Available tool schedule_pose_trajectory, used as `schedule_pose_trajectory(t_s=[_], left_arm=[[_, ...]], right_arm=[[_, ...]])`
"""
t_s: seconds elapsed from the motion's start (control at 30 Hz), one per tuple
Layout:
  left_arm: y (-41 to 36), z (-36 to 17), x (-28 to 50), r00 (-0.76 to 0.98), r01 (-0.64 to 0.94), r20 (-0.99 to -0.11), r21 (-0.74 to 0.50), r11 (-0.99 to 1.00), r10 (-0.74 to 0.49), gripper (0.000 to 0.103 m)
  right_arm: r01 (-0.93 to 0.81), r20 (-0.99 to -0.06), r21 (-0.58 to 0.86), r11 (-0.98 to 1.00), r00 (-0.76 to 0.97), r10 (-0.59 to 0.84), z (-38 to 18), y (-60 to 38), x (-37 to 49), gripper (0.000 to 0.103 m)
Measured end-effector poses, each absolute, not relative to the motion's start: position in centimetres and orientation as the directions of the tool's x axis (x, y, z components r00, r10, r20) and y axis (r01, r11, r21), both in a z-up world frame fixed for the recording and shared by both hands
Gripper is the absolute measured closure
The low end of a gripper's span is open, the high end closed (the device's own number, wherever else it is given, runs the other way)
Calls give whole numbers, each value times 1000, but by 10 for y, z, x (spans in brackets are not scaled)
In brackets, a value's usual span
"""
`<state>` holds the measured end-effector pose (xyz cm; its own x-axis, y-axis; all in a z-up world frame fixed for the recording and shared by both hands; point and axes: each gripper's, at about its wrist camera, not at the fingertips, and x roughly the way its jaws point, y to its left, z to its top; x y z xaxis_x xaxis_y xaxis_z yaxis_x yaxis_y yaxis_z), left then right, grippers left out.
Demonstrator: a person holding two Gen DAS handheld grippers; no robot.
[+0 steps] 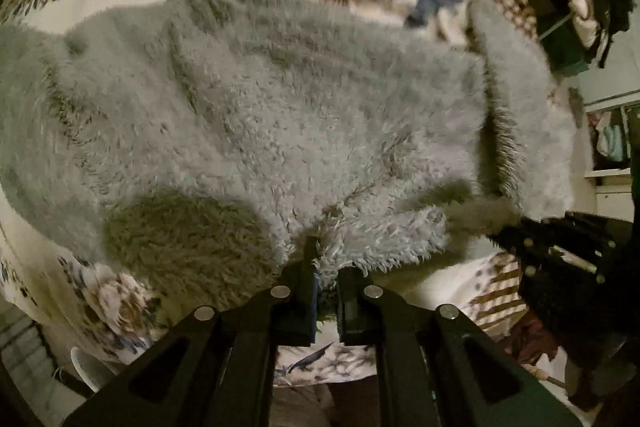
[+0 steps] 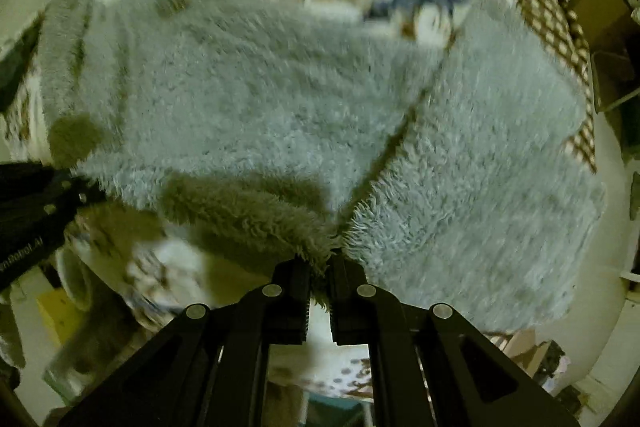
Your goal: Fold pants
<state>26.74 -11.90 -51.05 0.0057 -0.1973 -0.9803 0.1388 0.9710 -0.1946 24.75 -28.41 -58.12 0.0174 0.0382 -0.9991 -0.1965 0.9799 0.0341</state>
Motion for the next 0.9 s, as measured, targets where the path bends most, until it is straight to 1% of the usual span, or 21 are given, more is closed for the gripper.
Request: schedule_pose_trajectory(t_s=[0.03, 0.07, 0.1, 0.13, 0.17, 0.2, 0.23, 0.27, 0.3, 0.33, 0.37, 0.47, 0.57, 0.7, 0.9], left_arm=[[-123, -517, 267, 7, 136, -985, -171, 976, -173, 92], [-127, -521, 267, 2, 128, -987, -159, 979, -161, 90], [-129, -525, 266, -7, 118, -989, -149, 982, -149, 88], [-130, -527, 266, -8, 106, -991, -137, 985, -137, 81], [-131, -526, 268, -5, 94, -992, -129, 987, -129, 74], [-131, -523, 270, -4, 81, -993, -121, 989, -121, 72], [-130, -519, 271, 1, 68, -993, -116, 991, -116, 67], [-128, -514, 272, 7, 50, -994, -113, 992, -113, 60], [-126, -506, 274, 15, 23, -993, -114, 993, -115, 57], [-123, -498, 274, 20, 0, -993, -115, 993, -115, 48], [-120, -492, 275, 28, -13, -994, -111, 994, -110, 42], [-106, -473, 272, 82, -50, -996, -50, 998, -46, 40], [-88, -459, 268, 144, -101, -990, -7, 995, 8, 34], [-78, -461, 288, 207, -155, -978, 6, 988, 39, 32], [-85, -484, 328, 263, -142, -960, 57, 988, 93, 32]], right_arm=[[-177, -999, 39, 983, -4, 39, -592, -287, 244, 89], [-161, -999, 53, 985, -19, 51, -598, -289, 242, 81], [-139, -997, 72, 988, -41, 67, -604, -293, 241, 77], [-115, -995, 95, 989, -51, 90, -604, -295, 242, 65], [-79, -990, 137, 987, -48, 134, -600, -301, 243, 49], [-48, -983, 181, 982, -35, 180, -593, -306, 246, 39], [-27, -977, 213, 977, -24, 212, -585, -310, 248, 24], [-3, -971, 240, 971, -11, 240, -575, -315, 250, 19], [23, -966, 258, 966, 10, 258, -563, -320, 253, 17], [41, -963, 267, 963, 30, 266, -554, -325, 256, 15], [67, -962, 271, 960, 55, 268, -541, -332, 261, 13], [126, -966, 249, 960, 105, 236, -516, -348, 279, 13], [166, -978, 168, 972, 149, 144, -494, -364, 318, 13], [244, -987, 56, 968, 158, 17, -506, -388, 375, 13], [301, -992, -54, 952, 93, -86, -565, -399, 437, 13]])
